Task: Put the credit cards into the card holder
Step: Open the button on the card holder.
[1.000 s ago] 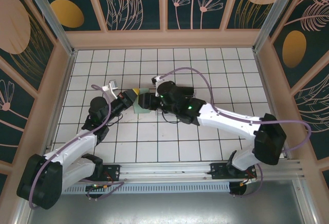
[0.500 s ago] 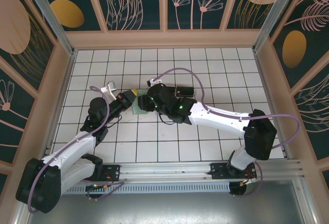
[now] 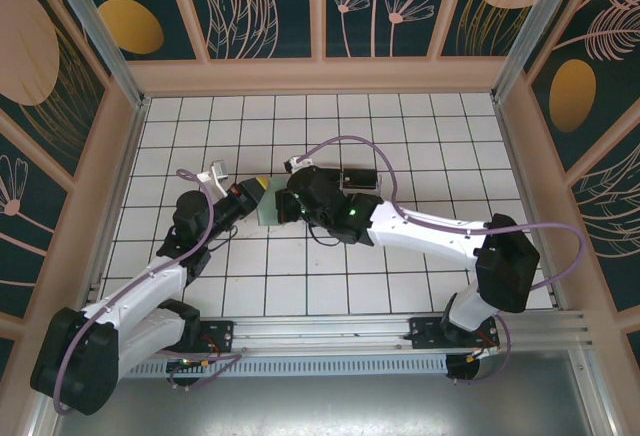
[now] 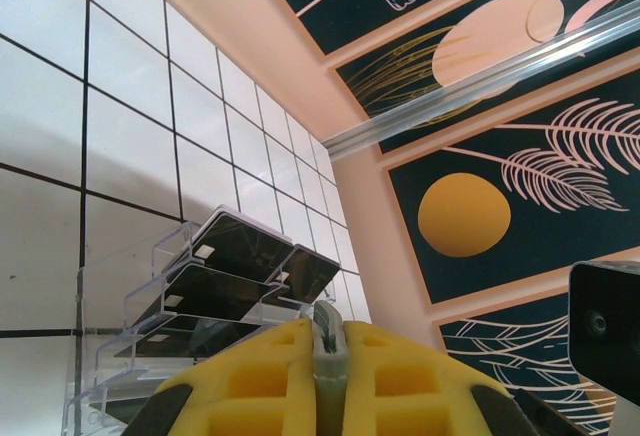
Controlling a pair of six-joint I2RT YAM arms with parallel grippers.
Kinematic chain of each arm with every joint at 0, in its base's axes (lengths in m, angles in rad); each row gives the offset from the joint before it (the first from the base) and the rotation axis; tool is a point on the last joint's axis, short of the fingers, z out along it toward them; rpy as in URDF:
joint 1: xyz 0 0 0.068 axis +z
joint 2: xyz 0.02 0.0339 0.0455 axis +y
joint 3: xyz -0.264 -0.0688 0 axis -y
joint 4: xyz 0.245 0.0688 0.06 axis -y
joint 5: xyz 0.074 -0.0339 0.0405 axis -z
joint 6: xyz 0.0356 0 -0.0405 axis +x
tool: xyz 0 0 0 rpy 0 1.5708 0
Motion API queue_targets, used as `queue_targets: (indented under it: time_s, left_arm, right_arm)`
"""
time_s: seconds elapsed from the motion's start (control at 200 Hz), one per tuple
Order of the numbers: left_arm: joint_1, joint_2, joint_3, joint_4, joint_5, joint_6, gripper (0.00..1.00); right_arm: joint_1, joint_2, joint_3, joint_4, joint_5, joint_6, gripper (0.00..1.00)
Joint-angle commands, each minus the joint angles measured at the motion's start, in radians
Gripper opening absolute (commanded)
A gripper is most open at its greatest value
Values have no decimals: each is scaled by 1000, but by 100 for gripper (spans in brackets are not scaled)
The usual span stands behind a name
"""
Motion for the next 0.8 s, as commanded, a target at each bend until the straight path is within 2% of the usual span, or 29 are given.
queue_targets:
  time_s: [0.0,0.26,0.576,0.796]
  left_arm:
    - [1,-23,1,40,-27,6,0]
    - [1,-32,-14,22,-36,18,0]
    - [1,-19,-68,-20,-22,54,0]
    - [1,-5,-153,-21,-6,59,0]
  right_arm:
    - [-3,-57,-55,-41,29,4,0]
    - [-52,-202,-203,-18,7,45,0]
    - [-60,-233,-330,155,-200,73,0]
    - [-60,-247,-448,256,-266,128,0]
